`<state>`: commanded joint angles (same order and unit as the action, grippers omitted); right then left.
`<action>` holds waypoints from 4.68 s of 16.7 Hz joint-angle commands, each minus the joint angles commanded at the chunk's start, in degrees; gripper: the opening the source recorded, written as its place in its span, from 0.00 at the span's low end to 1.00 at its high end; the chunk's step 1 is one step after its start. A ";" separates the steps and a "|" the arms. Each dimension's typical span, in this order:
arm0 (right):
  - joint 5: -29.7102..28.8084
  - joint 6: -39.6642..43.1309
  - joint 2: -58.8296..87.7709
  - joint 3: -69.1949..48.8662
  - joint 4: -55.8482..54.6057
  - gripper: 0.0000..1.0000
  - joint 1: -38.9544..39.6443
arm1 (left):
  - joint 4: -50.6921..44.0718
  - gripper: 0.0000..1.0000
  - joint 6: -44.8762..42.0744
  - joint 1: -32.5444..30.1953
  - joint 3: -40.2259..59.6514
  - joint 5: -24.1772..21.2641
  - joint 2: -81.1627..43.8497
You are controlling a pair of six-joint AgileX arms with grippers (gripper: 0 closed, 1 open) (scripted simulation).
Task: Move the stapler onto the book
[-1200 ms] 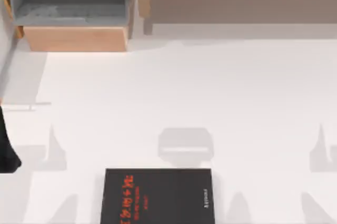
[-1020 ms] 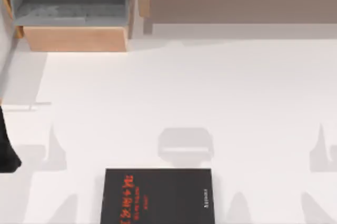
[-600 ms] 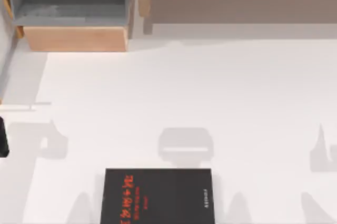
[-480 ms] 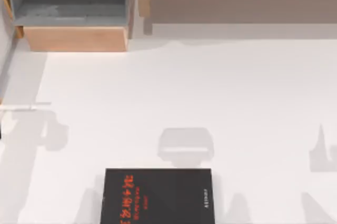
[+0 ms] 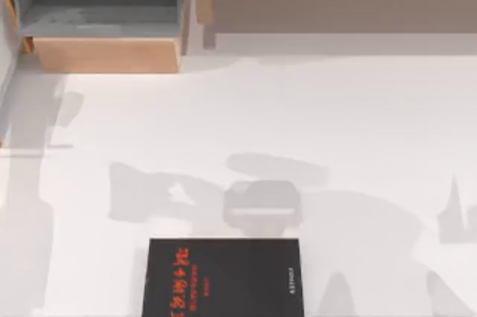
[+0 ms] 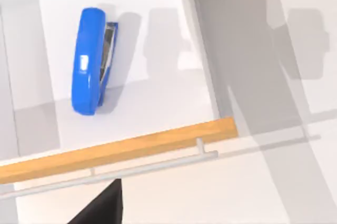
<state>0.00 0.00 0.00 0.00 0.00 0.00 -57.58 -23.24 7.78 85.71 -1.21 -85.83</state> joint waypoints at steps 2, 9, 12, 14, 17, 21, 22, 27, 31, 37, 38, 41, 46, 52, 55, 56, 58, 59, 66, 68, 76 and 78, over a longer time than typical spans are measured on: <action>0.00 0.00 0.00 0.00 0.00 1.00 0.00 | -6.50 1.00 -3.45 2.28 12.29 -0.39 -12.33; 0.00 0.00 0.00 0.00 0.00 1.00 0.00 | -22.33 1.00 -13.60 10.67 49.59 -1.90 -50.26; 0.00 0.00 0.00 0.00 0.00 1.00 0.00 | -25.64 1.00 -16.64 12.34 60.07 -2.66 -60.81; 0.00 0.00 0.00 0.00 0.00 1.00 0.00 | -26.61 1.00 -18.17 12.37 64.71 -3.16 -65.37; 0.00 0.00 0.00 0.00 0.00 1.00 0.00 | -26.83 1.00 -19.19 12.00 67.43 -3.53 -68.05; 0.00 0.00 0.00 0.00 0.00 1.00 0.00 | -26.83 1.00 -19.19 12.00 67.43 -3.53 -68.05; 0.00 0.00 0.00 0.00 0.00 1.00 0.00 | -26.77 1.00 -19.13 12.11 67.25 -3.45 -68.11; 0.00 0.00 0.00 0.00 0.00 1.00 0.00 | -26.55 1.00 -19.66 12.53 66.26 -3.85 -67.36; 0.00 0.00 0.00 0.00 0.00 1.00 0.00 | -26.76 1.00 -20.56 13.04 64.89 -3.99 -66.21; 0.00 0.00 0.00 0.00 0.00 1.00 0.00 | -25.47 1.00 -20.52 13.14 62.34 -3.33 -64.57; 0.00 0.00 0.00 0.00 0.00 1.00 0.00 | -25.02 1.00 -20.34 13.05 61.74 -3.33 -64.39; 0.00 0.00 0.00 0.00 0.00 1.00 0.00 | -22.90 1.00 -19.78 12.76 59.21 -3.55 -64.24; 0.00 0.00 0.00 0.00 0.00 1.00 0.00 | -16.37 1.00 -19.08 12.09 54.93 -3.54 -65.73; 0.00 0.00 0.00 0.00 0.00 1.00 0.00 | -14.44 1.00 -18.82 11.63 54.00 -3.49 -66.97; 0.00 0.00 0.00 0.00 0.00 1.00 0.00 | -14.44 0.85 -18.82 11.63 54.00 -3.49 -66.97; 0.00 0.00 0.00 0.00 0.00 1.00 0.00 | -14.44 0.77 -18.82 11.63 54.00 -3.49 -66.97; 0.00 0.00 0.00 0.00 0.00 1.00 0.00 | -14.44 0.62 -18.82 11.63 54.00 -3.49 -66.97; 0.00 0.00 0.00 0.00 0.00 1.00 0.00 | -14.44 0.55 -18.82 11.63 54.00 -3.49 -66.97; 0.00 0.00 0.00 0.00 0.00 1.00 0.00 | -14.44 0.02 -18.82 11.63 54.00 -3.49 -66.97; 0.00 0.00 0.00 0.00 0.00 1.00 0.00 | -14.44 0.00 -18.82 11.63 54.00 -3.49 -66.97; 0.00 0.00 0.00 0.00 0.00 1.00 0.00 | -14.46 0.00 -18.80 11.79 53.80 -3.57 -66.11; 0.00 0.00 0.00 0.00 0.00 1.00 0.00 | -14.81 0.00 -17.90 11.92 53.44 -3.14 -64.58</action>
<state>0.00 0.00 0.00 0.00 0.00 0.00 -72.39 -41.14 19.70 139.15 -4.34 -150.41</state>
